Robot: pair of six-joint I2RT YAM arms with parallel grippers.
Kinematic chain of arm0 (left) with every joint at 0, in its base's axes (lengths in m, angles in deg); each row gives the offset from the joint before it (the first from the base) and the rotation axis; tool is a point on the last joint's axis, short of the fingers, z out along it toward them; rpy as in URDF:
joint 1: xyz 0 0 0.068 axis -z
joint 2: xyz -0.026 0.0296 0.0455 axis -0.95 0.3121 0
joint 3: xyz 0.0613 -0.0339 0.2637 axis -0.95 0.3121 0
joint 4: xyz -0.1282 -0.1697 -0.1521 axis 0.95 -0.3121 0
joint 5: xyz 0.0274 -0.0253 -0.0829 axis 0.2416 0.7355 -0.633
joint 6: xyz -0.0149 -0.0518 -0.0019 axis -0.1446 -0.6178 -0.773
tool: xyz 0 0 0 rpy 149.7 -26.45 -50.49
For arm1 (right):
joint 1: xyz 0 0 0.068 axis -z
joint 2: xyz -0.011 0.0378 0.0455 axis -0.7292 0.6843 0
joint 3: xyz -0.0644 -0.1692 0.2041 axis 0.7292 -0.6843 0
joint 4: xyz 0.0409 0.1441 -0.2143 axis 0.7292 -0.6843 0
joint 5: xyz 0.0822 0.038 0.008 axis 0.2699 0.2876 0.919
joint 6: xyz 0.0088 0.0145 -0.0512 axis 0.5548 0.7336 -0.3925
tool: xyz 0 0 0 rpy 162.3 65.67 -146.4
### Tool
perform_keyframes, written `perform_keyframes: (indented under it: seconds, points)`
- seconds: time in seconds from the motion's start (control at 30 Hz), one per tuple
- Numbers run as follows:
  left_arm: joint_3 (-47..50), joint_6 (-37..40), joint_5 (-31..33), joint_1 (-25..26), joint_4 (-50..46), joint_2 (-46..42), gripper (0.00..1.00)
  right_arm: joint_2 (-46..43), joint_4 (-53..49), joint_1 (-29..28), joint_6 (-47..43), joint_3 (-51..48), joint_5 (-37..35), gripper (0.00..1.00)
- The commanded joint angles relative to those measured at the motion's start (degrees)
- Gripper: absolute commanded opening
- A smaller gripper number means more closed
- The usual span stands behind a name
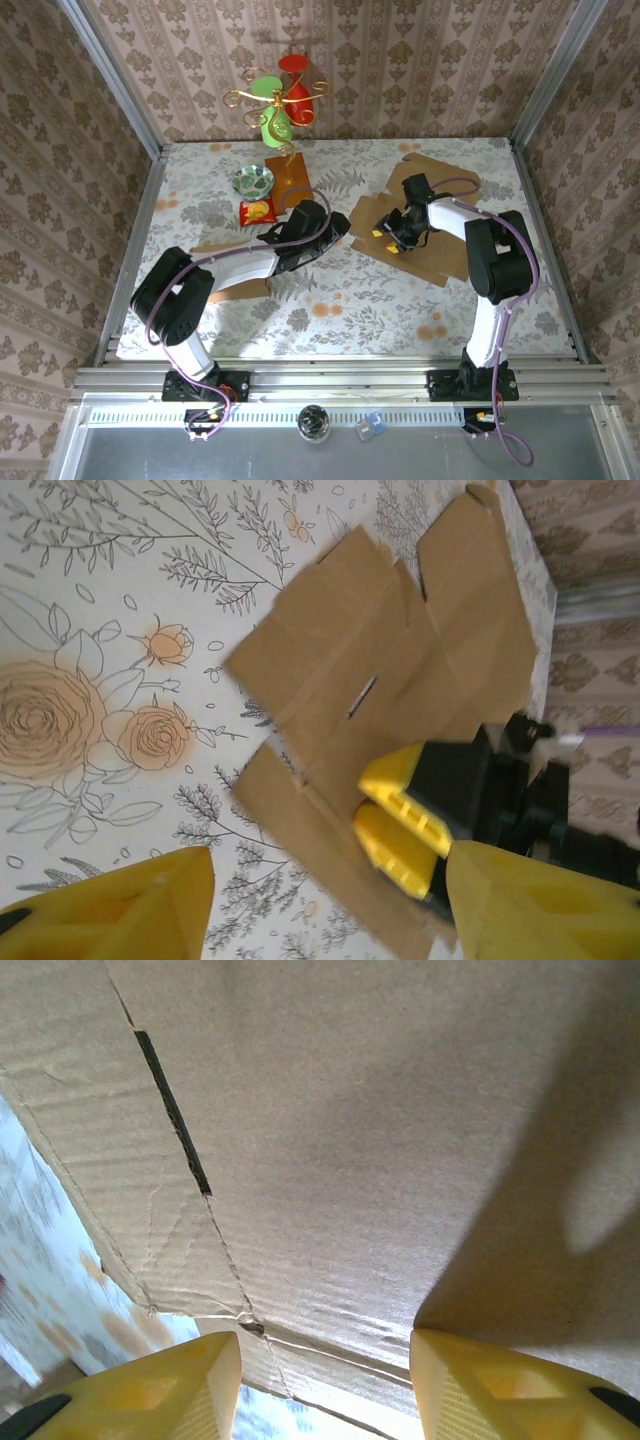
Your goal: Fold the paper box
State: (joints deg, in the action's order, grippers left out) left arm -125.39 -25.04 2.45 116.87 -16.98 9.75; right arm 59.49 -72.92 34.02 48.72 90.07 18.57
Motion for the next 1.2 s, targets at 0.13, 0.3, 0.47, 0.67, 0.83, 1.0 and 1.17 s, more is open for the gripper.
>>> perform_keyframes:
  seconds: [0.13, 0.3, 0.47, 0.67, 0.83, 1.0, 1.17]
  points:
    - [5.4, -10.9, 1.8, 0.7, 5.1, 1.1, 0.58, -7.4, -2.4, -4.9, 1.3, -4.8, 1.4, 0.52]
    - [6.7, -15.1, 3.1, 2.0, 5.3, 1.6, 0.56, -12.5, -1.8, -4.4, 0.9, -5.1, 0.7, 0.54]
    - [6.7, -18.9, 3.8, 2.4, 9.4, 4.6, 0.55, -18.6, 1.0, -3.6, 3.7, -7.9, -0.4, 0.54]
    - [5.2, -20.6, 4.4, 2.3, 10.7, 7.6, 0.53, -23.5, 1.7, -1.9, 5.5, -10.7, 0.4, 0.54]
    - [5.0, -21.4, 4.7, 2.2, 13.2, 9.6, 0.49, -26.5, 1.7, -0.9, 5.6, -12.3, 0.9, 0.54]
    - [4.7, -21.3, 5.0, 2.1, 15.2, 11.3, 0.46, -29.3, 2.3, -0.7, 6.9, -14.5, 1.3, 0.54]
    - [4.1, -20.7, 5.1, 1.6, 17.5, 12.9, 0.43, -32.4, 2.3, -0.7, 7.8, -16.2, 1.5, 0.54]
